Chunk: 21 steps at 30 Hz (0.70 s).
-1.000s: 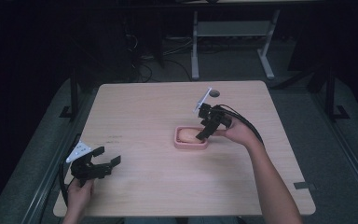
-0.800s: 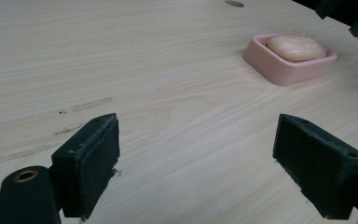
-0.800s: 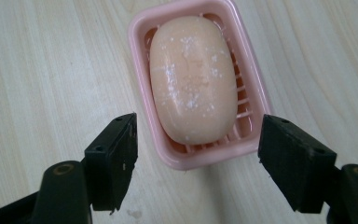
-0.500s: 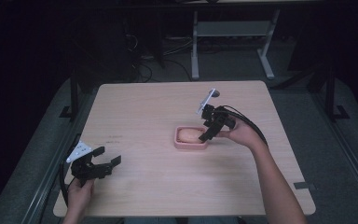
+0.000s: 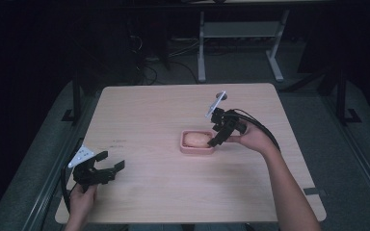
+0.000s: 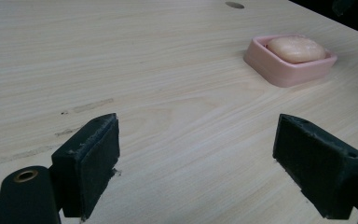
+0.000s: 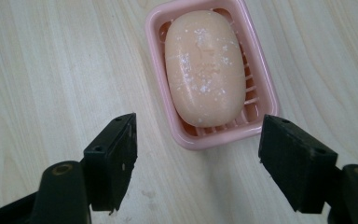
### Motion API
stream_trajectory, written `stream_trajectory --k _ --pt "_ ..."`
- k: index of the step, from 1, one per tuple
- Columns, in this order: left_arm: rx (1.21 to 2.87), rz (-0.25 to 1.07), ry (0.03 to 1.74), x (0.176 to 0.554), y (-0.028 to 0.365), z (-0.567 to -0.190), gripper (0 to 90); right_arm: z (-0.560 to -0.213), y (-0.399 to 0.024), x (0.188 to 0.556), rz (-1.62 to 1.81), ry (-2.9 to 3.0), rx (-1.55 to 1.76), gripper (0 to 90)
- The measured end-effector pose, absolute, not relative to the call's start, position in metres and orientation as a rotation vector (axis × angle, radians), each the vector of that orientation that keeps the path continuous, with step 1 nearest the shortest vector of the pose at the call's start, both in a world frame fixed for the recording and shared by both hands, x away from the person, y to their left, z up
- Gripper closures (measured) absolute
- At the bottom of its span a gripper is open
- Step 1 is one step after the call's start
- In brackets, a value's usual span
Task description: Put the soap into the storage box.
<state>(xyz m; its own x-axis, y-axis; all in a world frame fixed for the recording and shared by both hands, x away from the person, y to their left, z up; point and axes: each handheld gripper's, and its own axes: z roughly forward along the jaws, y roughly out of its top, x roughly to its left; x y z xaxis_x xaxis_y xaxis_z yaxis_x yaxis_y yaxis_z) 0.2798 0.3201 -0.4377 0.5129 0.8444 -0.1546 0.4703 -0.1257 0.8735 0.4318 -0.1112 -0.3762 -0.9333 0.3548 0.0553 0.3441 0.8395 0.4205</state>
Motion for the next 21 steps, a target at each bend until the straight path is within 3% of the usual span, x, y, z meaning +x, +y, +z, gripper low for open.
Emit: stream_trajectory --k 21 --pt "1.770 0.475 1.107 0.280 0.320 -0.438 14.3 -0.379 -0.137 0.415 0.708 2.954 0.603 27.0"
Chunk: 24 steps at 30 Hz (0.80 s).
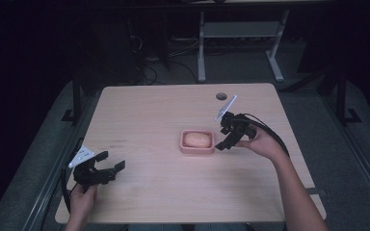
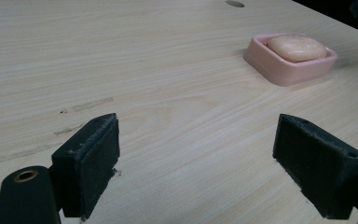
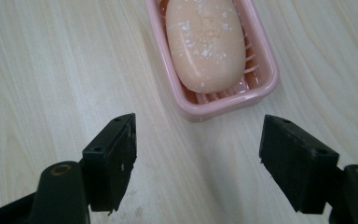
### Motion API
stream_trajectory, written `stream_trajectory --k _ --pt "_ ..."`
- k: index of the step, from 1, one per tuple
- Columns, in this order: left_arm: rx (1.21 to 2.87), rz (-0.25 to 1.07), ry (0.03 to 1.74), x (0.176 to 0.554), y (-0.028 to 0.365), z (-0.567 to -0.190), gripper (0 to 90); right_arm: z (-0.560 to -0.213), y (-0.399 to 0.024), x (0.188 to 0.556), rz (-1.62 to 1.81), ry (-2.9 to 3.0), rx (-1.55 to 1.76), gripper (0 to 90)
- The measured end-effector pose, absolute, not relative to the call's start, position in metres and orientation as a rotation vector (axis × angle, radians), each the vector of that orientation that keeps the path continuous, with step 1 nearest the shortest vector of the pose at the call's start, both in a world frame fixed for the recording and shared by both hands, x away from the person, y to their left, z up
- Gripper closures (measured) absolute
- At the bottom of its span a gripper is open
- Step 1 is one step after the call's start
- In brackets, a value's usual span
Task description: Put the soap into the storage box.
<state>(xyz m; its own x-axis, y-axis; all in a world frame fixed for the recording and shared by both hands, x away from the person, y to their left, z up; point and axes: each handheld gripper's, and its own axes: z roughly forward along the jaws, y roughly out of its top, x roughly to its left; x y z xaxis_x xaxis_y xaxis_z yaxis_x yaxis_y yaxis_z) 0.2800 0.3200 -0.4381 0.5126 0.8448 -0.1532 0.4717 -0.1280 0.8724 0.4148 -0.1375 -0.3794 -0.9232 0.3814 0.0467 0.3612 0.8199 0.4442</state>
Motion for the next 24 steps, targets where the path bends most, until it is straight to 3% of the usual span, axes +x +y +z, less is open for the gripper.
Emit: stream_trajectory --k 24 --pt "1.771 0.478 1.108 0.279 0.318 -0.438 14.3 -0.395 -0.178 0.391 0.729 2.916 0.694 27.2"
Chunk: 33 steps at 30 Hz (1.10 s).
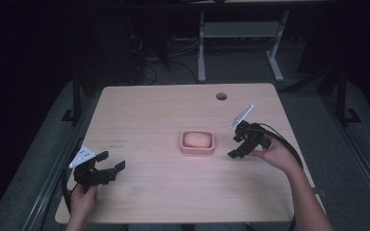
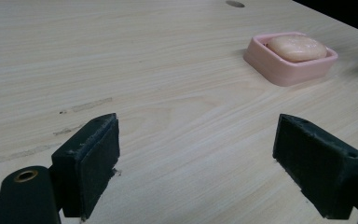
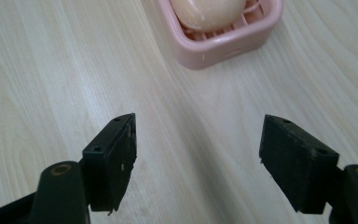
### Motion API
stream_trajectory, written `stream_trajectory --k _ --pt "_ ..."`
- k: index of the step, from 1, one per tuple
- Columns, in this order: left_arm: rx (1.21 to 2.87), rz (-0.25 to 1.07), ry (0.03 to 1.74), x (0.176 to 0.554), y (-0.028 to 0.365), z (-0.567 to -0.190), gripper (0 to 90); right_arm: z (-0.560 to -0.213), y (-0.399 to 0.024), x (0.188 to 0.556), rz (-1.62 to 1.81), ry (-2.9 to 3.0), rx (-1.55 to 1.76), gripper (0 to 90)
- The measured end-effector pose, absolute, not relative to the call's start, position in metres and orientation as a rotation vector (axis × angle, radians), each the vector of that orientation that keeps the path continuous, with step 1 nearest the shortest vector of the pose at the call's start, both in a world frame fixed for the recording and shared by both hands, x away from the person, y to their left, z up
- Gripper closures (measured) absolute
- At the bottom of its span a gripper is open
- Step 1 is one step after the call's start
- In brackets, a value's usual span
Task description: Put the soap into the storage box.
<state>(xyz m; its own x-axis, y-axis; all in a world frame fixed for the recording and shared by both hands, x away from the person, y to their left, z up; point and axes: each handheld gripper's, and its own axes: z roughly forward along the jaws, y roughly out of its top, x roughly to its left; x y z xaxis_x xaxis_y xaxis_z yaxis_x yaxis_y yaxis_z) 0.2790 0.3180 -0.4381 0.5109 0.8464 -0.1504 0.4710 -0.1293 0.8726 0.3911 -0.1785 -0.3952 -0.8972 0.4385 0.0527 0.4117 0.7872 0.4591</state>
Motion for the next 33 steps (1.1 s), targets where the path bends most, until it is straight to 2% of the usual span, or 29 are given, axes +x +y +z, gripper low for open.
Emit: stream_trajectory --k 33 --pt "1.792 0.479 1.097 0.279 0.316 -0.440 14.3 -0.420 -0.218 0.360 0.745 2.887 0.800 27.3"
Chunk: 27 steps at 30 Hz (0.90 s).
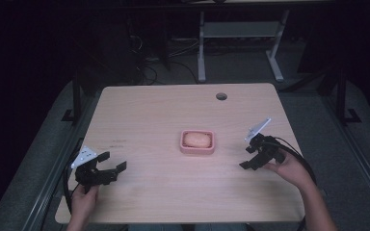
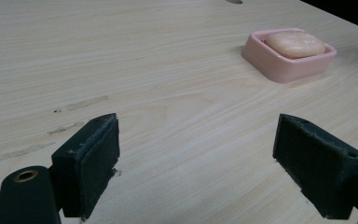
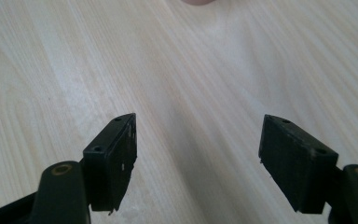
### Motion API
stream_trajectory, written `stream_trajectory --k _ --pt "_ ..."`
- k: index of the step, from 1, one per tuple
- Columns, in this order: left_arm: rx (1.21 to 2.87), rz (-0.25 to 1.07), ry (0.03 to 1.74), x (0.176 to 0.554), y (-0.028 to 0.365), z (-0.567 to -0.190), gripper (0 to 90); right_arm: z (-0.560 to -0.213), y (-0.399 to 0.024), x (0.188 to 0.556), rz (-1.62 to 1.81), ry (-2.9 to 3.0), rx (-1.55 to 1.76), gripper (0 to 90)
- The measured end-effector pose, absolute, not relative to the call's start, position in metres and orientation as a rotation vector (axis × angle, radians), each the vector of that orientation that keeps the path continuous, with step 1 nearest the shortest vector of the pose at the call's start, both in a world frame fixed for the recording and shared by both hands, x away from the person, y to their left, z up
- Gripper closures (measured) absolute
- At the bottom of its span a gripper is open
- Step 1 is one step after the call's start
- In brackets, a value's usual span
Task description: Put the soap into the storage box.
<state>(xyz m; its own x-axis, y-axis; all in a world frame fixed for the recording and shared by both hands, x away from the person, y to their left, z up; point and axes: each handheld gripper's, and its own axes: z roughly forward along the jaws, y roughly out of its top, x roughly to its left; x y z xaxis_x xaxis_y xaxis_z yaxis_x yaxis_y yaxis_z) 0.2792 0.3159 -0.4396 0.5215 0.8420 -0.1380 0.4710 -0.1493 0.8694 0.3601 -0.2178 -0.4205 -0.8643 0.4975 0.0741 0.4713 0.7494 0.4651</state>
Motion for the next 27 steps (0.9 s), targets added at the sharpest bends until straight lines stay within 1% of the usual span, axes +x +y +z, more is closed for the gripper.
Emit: stream_trajectory --k 27 --pt "1.807 0.475 1.091 0.279 0.313 -0.441 14.3 -0.447 -0.240 0.321 0.840 2.841 0.877 27.2"
